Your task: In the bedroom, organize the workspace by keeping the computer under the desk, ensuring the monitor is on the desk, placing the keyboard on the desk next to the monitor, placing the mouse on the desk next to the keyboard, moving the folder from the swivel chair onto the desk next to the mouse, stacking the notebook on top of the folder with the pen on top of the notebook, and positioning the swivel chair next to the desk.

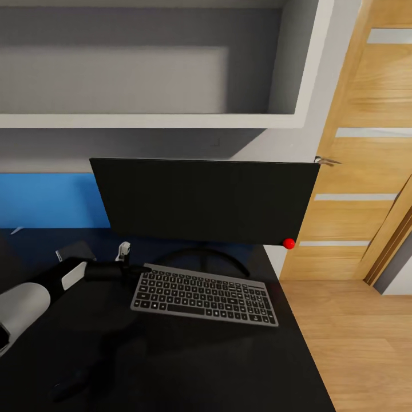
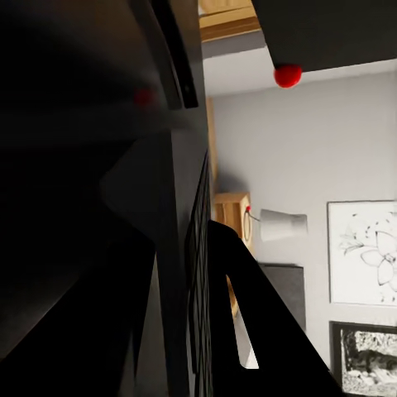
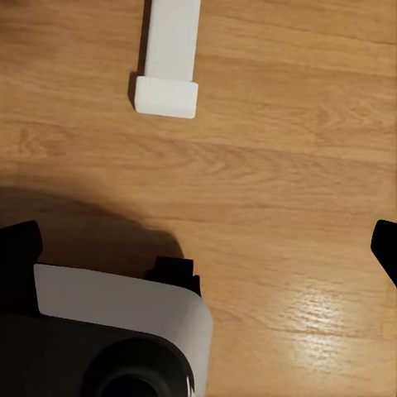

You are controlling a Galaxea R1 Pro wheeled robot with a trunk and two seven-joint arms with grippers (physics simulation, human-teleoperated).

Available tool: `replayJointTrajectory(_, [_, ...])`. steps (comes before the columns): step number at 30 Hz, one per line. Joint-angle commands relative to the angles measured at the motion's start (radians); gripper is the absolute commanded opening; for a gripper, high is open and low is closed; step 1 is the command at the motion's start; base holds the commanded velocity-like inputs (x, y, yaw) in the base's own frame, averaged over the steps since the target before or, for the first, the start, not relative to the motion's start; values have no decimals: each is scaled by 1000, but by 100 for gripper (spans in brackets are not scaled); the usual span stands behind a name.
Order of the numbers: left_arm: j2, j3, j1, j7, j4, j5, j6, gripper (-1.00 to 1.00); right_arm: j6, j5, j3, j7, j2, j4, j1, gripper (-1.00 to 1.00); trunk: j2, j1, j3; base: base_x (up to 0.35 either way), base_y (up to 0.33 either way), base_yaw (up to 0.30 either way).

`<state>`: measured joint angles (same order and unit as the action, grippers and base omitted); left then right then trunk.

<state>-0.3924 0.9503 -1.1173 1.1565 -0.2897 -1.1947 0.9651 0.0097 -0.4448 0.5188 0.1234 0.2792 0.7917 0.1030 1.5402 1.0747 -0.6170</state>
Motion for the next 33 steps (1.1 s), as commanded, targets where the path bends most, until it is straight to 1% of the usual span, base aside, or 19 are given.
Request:
replayJointTrajectory(1, [0, 13, -4, 2, 3, 7, -5, -100, 1, -9, 6, 8, 1, 3, 0, 100, 1, 0, -1, 0, 0, 0])
replayJointTrajectory(4, [7, 12, -13, -2, 10, 7, -5, -100, 0, -9, 5, 8, 1, 3, 0, 100, 1, 0, -1, 0, 0, 0])
replayJointTrajectory(10, [29, 4, -31, -52, 15, 5, -5, -100, -1, -9, 6, 10, 1, 3, 0, 100, 1, 0, -1, 0, 0, 0])
replayJointTrajectory(14, [42, 3, -42, -64, 17, 4, -5, -100, -2, -9, 5, 11, 1, 3, 0, 100, 1, 0, -1, 0, 0, 0])
replayJointTrajectory(15, [45, 2, -44, -66, 24, 4, -5, 100, -2, -9, 5, 11, 1, 3, 0, 100, 1, 0, -1, 0, 0, 0])
replayJointTrajectory(20, [48, 1, -49, -69, 56, -2, -6, 100, -2, -9, 6, 11, 1, 3, 0, 100, 1, 0, -1, 0, 0, 0])
replayJointTrajectory(30, [46, 0, -50, -70, 63, -4, -8, 100, -1, -8, 6, 13, 1, 1, 0, 100, 1, 0, -1, 0, 0, 0])
replayJointTrajectory(32, [45, -1, -51, -73, 75, -4, -23, 100, -1, -8, 6, 13, 1, 1, 0, 100, 1, 0, -1, 0, 0, 0])
replayJointTrajectory(33, [46, -3, -51, -85, 86, -5, -46, 100, -1, -8, 6, 13, 1, 1, 0, 100, 1, 0, -1, 0, 0, 0])
